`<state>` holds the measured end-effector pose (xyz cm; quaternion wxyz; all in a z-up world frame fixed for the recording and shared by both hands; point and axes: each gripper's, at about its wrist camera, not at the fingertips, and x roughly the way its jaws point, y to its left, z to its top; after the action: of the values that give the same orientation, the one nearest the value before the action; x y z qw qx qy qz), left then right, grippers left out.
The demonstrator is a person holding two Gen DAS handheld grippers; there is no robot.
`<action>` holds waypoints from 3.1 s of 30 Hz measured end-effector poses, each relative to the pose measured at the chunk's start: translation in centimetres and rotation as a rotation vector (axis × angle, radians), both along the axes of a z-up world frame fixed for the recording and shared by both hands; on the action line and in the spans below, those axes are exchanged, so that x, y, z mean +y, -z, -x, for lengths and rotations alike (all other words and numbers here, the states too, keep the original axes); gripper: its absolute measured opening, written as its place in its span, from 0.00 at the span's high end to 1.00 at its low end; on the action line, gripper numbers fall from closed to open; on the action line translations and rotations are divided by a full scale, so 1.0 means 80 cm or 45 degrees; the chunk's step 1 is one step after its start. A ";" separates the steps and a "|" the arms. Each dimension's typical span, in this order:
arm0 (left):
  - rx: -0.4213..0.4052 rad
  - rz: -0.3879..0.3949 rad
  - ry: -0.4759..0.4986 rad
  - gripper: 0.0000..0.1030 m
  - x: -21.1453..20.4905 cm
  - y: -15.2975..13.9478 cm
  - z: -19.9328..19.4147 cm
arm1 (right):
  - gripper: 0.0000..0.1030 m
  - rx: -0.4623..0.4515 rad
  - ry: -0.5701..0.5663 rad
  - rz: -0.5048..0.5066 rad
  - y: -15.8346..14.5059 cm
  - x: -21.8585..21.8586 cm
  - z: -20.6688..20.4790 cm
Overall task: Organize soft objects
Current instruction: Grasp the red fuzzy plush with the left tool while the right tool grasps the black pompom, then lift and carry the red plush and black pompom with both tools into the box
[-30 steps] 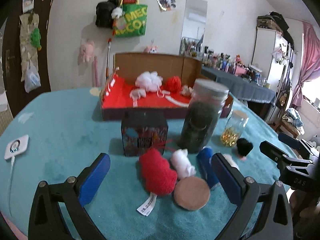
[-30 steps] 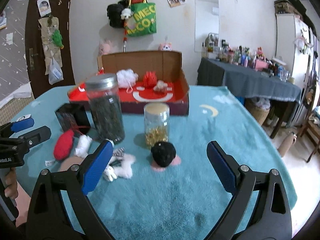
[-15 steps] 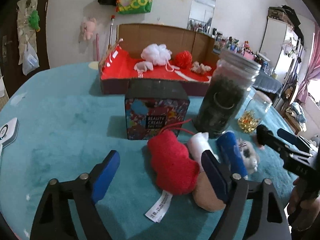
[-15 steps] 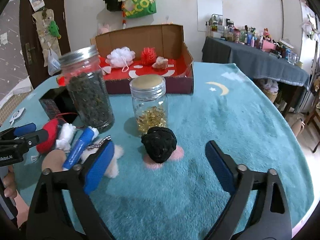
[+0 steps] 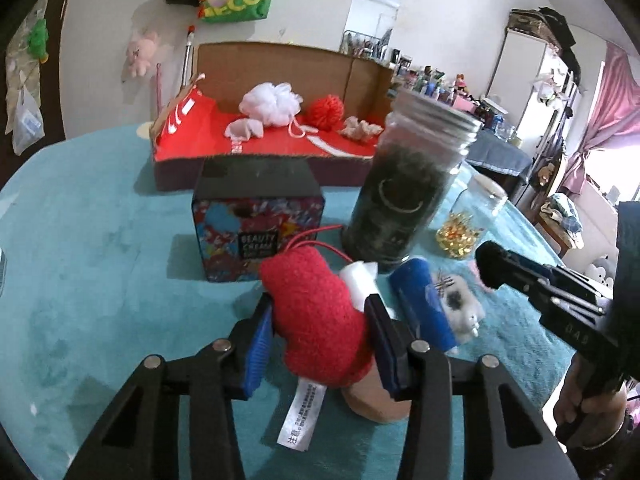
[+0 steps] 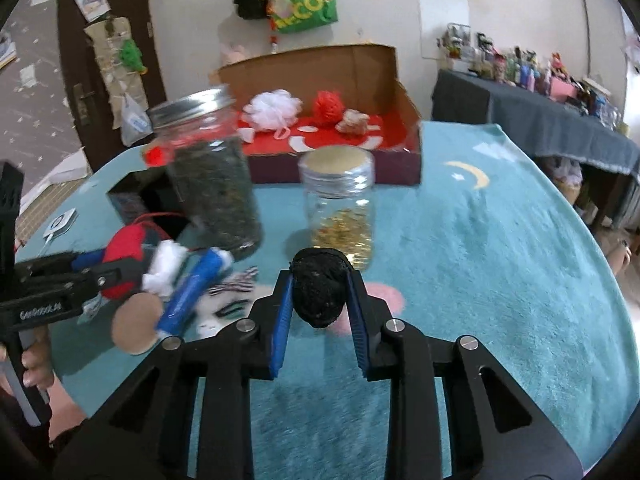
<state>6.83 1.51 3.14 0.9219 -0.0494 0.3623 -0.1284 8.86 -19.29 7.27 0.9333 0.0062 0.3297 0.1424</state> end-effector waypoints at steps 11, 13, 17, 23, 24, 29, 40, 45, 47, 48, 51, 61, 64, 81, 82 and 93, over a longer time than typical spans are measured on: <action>0.001 0.003 0.007 0.54 0.000 -0.005 -0.003 | 0.75 -0.007 -0.066 -0.002 -0.003 0.018 0.006; 0.004 0.005 0.001 0.54 0.003 -0.004 -0.006 | 0.75 -0.002 -0.064 -0.002 -0.003 0.018 0.005; 0.004 0.006 -0.012 0.54 0.009 -0.005 -0.007 | 0.75 0.005 -0.054 -0.007 -0.002 0.015 0.005; 0.009 0.014 -0.024 0.54 0.020 -0.006 -0.005 | 0.75 0.021 -0.039 -0.017 0.000 0.006 0.002; 0.010 0.013 -0.026 0.54 0.022 -0.006 -0.005 | 0.75 0.027 -0.038 -0.021 0.000 0.004 0.001; 0.021 0.011 -0.056 0.54 0.039 -0.007 -0.005 | 0.75 0.039 -0.011 -0.023 0.002 -0.008 -0.002; 0.088 0.019 -0.124 0.54 0.093 0.000 -0.018 | 0.75 0.109 0.055 -0.070 0.006 -0.046 -0.022; 0.101 -0.022 -0.049 0.54 0.112 -0.001 -0.037 | 0.75 0.152 0.048 -0.073 0.006 -0.061 -0.043; 0.098 -0.043 -0.005 0.54 0.118 -0.002 -0.047 | 0.75 0.182 0.021 -0.084 0.006 -0.065 -0.056; 0.096 -0.058 0.012 0.54 0.120 -0.003 -0.052 | 0.75 0.194 0.001 -0.096 0.006 -0.067 -0.062; 0.073 -0.091 0.074 0.54 0.126 -0.007 -0.068 | 0.75 0.223 -0.044 -0.112 0.006 -0.073 -0.081; 0.054 -0.107 0.285 0.54 0.133 -0.016 -0.122 | 0.75 0.323 -0.145 -0.220 0.000 -0.093 -0.152; 0.059 -0.094 0.328 0.54 0.135 -0.019 -0.133 | 0.80 0.348 -0.169 -0.246 0.001 -0.096 -0.165; 0.039 -0.097 0.522 0.54 0.117 -0.059 -0.173 | 0.82 0.348 -0.314 -0.380 -0.029 -0.090 -0.205; 0.040 -0.092 0.530 0.54 0.116 -0.061 -0.176 | 0.82 0.354 -0.333 -0.381 -0.031 -0.085 -0.209; 0.095 -0.004 0.496 0.54 0.086 -0.076 -0.233 | 0.82 0.357 -0.423 -0.393 -0.052 -0.041 -0.258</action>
<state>25.44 8.41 9.25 0.8656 0.0182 0.3992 -0.3018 29.46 -22.58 11.46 0.8303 0.1141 0.4267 0.3398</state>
